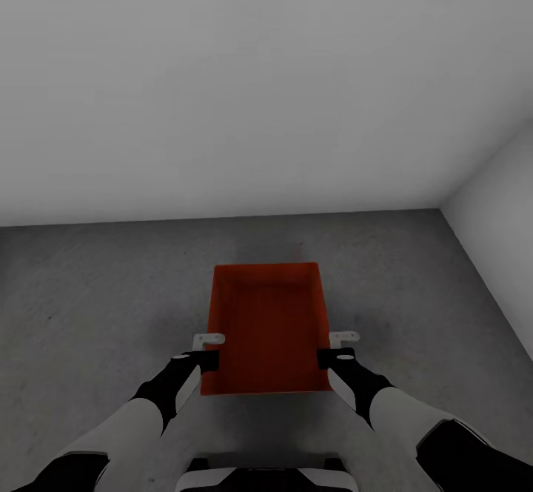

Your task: Move the two storage containers from the living room to the garage. In the garage, place one container on the floor and stack the other container on top of it (either order is fine).

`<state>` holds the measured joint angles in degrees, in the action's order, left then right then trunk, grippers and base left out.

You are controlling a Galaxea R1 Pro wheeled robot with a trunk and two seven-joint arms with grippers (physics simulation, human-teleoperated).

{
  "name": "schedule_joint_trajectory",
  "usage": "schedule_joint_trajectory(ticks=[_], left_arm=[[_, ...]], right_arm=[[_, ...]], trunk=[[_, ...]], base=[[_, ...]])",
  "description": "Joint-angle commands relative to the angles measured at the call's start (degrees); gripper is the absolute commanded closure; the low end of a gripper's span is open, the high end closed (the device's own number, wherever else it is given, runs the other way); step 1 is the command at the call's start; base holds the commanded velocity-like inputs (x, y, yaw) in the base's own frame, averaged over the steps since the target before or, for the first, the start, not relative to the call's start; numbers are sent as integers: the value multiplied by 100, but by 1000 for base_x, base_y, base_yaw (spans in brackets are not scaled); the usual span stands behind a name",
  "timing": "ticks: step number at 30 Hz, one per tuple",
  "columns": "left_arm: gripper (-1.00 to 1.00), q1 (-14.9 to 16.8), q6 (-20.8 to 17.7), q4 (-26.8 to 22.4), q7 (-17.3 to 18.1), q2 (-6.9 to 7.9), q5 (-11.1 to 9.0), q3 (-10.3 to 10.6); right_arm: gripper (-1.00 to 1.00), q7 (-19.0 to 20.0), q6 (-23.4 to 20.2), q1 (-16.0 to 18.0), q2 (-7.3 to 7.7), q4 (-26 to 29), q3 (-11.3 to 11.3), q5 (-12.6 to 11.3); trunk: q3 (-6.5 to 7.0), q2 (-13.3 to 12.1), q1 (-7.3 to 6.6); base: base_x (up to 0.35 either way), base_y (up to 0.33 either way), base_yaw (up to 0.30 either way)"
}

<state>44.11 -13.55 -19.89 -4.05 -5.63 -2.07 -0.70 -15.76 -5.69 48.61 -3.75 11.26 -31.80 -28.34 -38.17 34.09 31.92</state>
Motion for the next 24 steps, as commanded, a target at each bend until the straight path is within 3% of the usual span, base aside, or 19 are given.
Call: schedule_joint_trajectory(ticks=[1, 24], left_arm=[[100, 2, -25, -32, -8, -9, -101, 91], [100, 2, -34, -32, -8, -9, -106, 95]], right_arm=[[100, 56, -64, -1, -47, -1, -168, -215], [100, 56, -63, -1, -47, -1, -168, -215]], trunk=[[-5, 6, 2], [-5, 6, 2]], base=[[0, 0, 0], [0, 0, 0]])
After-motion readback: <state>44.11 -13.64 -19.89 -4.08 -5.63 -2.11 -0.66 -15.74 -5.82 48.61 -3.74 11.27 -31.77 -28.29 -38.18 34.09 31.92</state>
